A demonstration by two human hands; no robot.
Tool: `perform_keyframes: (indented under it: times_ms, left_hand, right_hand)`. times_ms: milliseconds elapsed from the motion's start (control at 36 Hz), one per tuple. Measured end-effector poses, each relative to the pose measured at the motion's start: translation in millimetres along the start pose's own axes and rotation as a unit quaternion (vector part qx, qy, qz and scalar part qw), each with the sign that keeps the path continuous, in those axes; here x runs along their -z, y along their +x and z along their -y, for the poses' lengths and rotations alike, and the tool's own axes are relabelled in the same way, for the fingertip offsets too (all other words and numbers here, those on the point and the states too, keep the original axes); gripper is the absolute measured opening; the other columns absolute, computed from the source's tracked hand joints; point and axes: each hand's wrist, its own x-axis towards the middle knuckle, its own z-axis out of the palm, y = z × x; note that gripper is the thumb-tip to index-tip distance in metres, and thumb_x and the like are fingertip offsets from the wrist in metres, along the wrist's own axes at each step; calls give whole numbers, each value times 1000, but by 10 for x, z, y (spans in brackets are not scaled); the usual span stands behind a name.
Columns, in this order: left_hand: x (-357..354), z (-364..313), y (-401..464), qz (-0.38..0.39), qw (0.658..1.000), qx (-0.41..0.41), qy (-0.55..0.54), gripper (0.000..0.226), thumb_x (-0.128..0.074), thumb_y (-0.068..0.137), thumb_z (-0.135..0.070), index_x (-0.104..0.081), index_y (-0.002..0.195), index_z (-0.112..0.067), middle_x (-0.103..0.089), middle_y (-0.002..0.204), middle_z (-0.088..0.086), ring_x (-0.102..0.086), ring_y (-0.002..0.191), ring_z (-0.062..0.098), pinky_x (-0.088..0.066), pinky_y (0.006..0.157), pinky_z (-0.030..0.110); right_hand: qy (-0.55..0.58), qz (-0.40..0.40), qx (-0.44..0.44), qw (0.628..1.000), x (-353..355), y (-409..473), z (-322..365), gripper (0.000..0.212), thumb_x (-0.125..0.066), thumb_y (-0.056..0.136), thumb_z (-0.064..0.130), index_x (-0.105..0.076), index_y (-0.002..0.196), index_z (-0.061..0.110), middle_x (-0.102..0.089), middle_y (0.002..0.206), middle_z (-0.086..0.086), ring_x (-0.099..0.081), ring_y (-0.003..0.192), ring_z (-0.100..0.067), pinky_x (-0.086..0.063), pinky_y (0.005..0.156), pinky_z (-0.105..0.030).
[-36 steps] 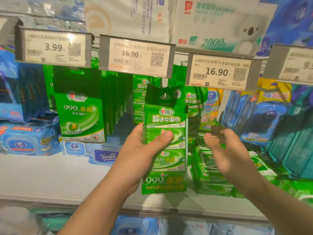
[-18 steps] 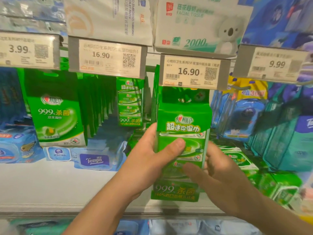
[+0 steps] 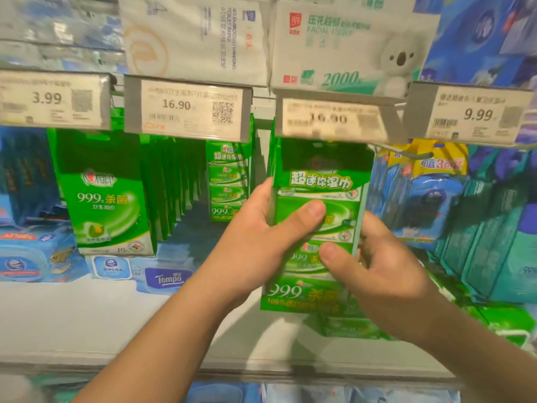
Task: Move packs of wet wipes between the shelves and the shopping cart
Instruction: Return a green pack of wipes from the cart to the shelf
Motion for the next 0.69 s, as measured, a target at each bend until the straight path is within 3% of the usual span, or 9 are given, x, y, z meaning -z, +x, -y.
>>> perform_keyframes:
  times_ms: [139, 333, 472, 528, 583, 639, 694]
  left_hand:
    - [-1, 50, 68, -10, 999, 46, -2, 39, -74, 82, -35, -65, 116, -20, -79, 108, 1, -76, 99, 18, -61, 82, 33]
    - [31, 269, 140, -34, 995, 89, 10, 45, -80, 82, -42, -64, 118, -19, -79, 110, 4, -76, 101, 25, -58, 95, 52]
    - [117, 455, 86, -32, 995, 86, 37, 60, -78, 73, -56, -62, 122, -25, -76, 119, -1, -72, 112, 23, -54, 100, 55]
    - [160, 542, 43, -29, 995, 79, 45, 56, -76, 76, -54, -61, 122, -26, -75, 122, -3, -70, 116, 21, -52, 103, 55]
    - [204, 623, 0, -36, 995, 71, 67, 51, -74, 77, -54, -63, 123, -33, -73, 124, -6, -69, 117, 18, -53, 103, 52]
    - [240, 679, -8, -51, 992, 56, 101, 46, -73, 78, -57, -66, 121, -43, -71, 126, -3, -68, 117, 18, -55, 100, 51]
    - [262, 707, 5, -61, 989, 42, 130, 43, -73, 79, -59, -69, 118, -44, -70, 124, 1, -68, 114, 22, -56, 97, 52]
  right_hand:
    - [42, -6, -31, 999, -26, 42, -90, 33, -65, 94, 24, -58, 125, 20, -76, 109, -3, -74, 96, -20, -59, 73, -27]
    - [67, -5, -61, 996, -36, 64, -223, 34, -56, 91, 14, -56, 124, 9, -76, 80, 4, -71, 69, -4, -53, 59, -16]
    - [75, -9, -96, 992, -28, 46, -352, 33, -66, 93, 18, -58, 125, 13, -76, 85, 8, -71, 75, -2, -52, 63, -13]
    - [56, -13, -109, 992, -7, 54, -412, 42, -64, 85, 25, -59, 126, 16, -77, 106, 1, -73, 97, -12, -57, 77, -21]
    - [32, -10, -106, 994, -2, 72, -428, 42, -65, 85, 29, -60, 125, 17, -75, 114, 1, -72, 106, -17, -57, 89, -30]
    - [-9, -12, -96, 995, -5, 99, -428, 25, -67, 94, 28, -64, 117, 19, -76, 89, 14, -71, 82, -2, -53, 77, -19]
    - [-40, -35, -86, 995, 9, 121, -435, 5, -63, 98, 21, -66, 101, 22, -57, 53, 19, -50, 50, 3, -39, 53, -10]
